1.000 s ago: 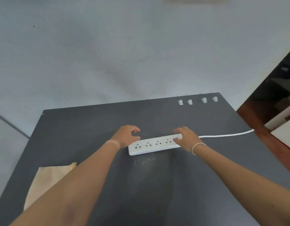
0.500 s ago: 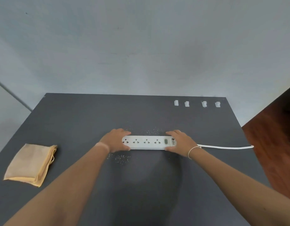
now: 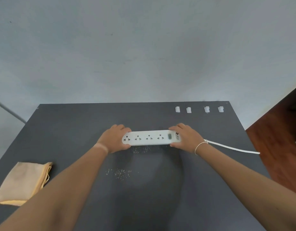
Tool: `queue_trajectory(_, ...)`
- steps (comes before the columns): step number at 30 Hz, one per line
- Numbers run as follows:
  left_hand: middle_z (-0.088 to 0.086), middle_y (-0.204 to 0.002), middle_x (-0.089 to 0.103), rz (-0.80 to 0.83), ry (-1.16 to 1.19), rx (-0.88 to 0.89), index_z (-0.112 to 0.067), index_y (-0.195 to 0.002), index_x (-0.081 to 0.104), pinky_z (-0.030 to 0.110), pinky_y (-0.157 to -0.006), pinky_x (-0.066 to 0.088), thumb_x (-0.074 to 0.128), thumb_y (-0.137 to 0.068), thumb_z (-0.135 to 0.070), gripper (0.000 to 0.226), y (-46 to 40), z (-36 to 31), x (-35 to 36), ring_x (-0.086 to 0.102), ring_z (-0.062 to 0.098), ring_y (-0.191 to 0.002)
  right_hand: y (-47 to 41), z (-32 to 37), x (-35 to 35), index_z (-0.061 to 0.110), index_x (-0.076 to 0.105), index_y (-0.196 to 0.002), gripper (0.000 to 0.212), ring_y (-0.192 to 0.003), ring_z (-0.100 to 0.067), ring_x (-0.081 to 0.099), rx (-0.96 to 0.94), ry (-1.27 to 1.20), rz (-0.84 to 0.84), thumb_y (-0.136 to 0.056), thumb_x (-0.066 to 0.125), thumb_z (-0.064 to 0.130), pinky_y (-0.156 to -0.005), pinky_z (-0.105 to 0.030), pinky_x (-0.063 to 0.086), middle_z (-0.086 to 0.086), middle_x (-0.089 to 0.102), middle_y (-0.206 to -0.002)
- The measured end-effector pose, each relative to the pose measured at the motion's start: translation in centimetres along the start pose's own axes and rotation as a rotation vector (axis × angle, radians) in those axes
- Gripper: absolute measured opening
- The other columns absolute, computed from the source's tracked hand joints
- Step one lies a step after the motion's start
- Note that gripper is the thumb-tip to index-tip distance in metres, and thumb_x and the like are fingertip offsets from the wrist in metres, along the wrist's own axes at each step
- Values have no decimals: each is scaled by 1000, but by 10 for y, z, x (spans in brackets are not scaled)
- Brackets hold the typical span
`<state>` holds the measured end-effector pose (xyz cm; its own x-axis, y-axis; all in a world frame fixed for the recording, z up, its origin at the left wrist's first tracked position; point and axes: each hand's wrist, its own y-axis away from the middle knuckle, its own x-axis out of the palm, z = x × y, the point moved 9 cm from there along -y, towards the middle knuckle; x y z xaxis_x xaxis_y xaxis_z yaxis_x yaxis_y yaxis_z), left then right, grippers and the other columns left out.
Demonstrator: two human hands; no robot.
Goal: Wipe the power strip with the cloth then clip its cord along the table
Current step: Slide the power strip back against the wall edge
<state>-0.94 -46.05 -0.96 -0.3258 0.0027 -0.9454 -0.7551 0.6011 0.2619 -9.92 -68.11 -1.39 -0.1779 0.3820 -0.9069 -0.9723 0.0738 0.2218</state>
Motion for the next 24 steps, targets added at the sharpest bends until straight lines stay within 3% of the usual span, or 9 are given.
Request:
queue_trajectory(4,0,-122,52,-83,-25,21,-24,-128,47,35,-91,45,64,-77,-40,56,-27,-1,-32,45,23,-116,-25,-4,-29,28,39,-133,65,-117,-25,51,9,-3,-51,-76,68,38,-93,-37,45,0,42,-135)
queue_trajectory(12,-2,-123,52,-139,-22,-8,-25,-127,48,34,-91,45,64,-76,-40,55,-77,21,-62,44,22,-117,-89,-9,-54,20,36,-138,67,-116,-26,50,-32,-92,-76,-78,66,23,-98,-31,40,-5,40,-134)
queue_trajectory(19,-2,-127,51,-103,-28,-30,-24,-131,45,35,-93,46,65,-77,-40,60,-124,45,-56,44,21,-117,-138,-28,-43,20,44,-124,57,-105,-26,56,-13,-186,-72,-74,71,23,-92,-39,48,-2,44,-129)
queue_trajectory(24,-3,-127,51,-32,-3,-46,-26,-131,46,33,-94,45,65,-77,-40,59,-149,58,-36,44,20,-117,-162,-41,-23,21,43,-126,57,-109,-25,55,-10,-201,-21,-76,70,28,-95,-42,48,0,45,-132)
